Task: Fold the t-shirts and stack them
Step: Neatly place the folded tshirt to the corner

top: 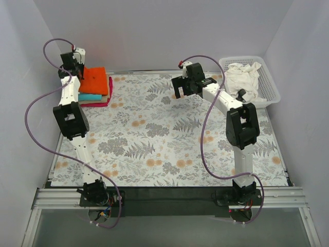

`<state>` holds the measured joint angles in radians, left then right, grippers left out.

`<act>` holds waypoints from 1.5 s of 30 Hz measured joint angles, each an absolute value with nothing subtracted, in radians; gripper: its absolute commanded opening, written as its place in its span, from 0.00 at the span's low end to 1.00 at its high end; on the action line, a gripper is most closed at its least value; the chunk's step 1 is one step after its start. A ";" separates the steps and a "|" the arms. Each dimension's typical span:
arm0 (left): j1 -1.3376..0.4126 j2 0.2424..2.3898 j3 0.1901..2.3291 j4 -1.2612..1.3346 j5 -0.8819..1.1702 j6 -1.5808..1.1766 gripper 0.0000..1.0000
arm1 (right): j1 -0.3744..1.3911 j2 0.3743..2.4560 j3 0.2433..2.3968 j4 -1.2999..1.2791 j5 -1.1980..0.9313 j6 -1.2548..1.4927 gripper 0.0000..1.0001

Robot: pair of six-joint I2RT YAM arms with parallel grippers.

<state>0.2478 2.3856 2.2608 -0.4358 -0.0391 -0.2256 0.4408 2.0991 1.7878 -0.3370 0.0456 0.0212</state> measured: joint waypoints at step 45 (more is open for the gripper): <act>0.398 2.173 1.919 -0.719 0.073 -0.741 0.42 | 0.448 1.989 1.671 -0.339 0.016 0.018 0.98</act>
